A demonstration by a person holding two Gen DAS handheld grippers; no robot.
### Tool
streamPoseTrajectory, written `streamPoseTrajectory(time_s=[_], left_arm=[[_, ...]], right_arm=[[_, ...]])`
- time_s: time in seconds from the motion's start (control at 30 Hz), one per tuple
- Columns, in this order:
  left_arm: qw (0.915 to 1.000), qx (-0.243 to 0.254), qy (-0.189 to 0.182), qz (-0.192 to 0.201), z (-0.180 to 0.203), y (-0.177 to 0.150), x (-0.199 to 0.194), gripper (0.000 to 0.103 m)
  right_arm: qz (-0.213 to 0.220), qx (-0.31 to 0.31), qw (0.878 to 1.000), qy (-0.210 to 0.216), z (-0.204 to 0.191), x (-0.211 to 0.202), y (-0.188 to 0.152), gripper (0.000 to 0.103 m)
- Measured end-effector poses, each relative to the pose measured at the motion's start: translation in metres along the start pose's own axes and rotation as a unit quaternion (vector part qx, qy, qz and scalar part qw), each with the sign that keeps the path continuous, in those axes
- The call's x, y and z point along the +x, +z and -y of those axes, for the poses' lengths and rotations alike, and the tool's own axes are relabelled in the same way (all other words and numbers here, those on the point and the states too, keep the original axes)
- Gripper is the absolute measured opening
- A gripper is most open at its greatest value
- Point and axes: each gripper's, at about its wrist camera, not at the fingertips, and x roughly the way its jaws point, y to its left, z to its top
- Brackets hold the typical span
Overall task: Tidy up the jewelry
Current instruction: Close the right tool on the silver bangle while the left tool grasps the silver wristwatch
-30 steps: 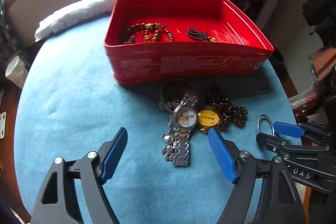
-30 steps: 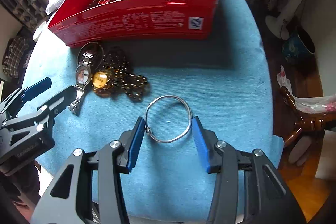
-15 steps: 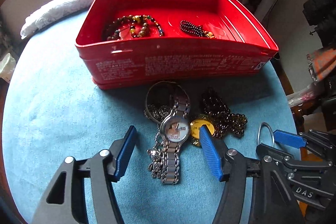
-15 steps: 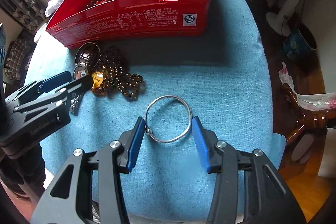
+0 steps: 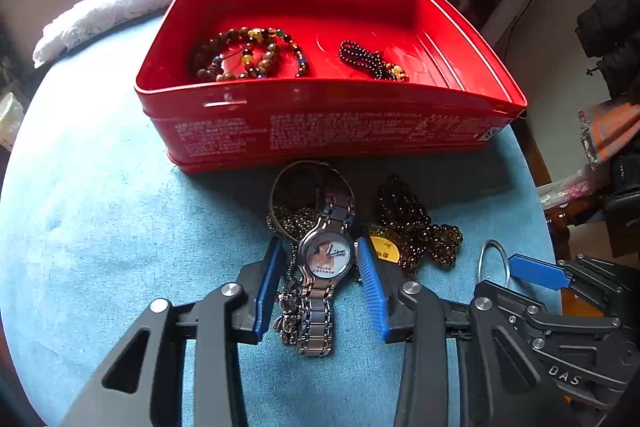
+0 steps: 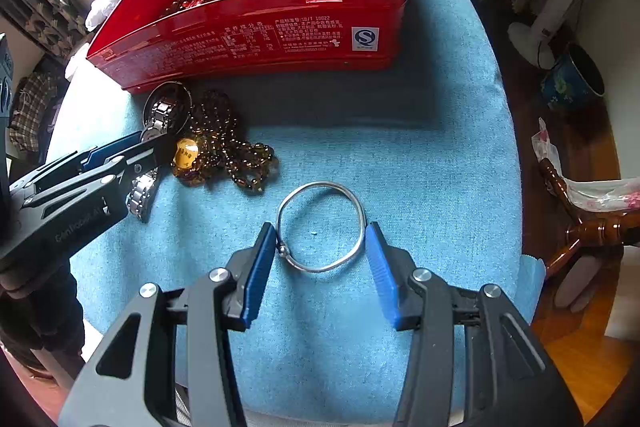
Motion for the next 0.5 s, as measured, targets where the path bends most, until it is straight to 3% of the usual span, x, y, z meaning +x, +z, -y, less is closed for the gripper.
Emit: streamPoseTrajectory(time_s=[0.23,0.5], left_arm=[[1.0000,0.000,-0.004,0.002,0.0035,0.0000,0.0006,0.029],[0.9999,-0.010,-0.013,0.002,-0.0018,-0.0080,-0.0067,0.028]], right_arm=[[-0.001,0.000,1.000,0.000,0.0005,0.0003,0.0006,0.045],[0.001,-0.002,1.000,-0.002,0.0002,0.0002,-0.0010,0.045]])
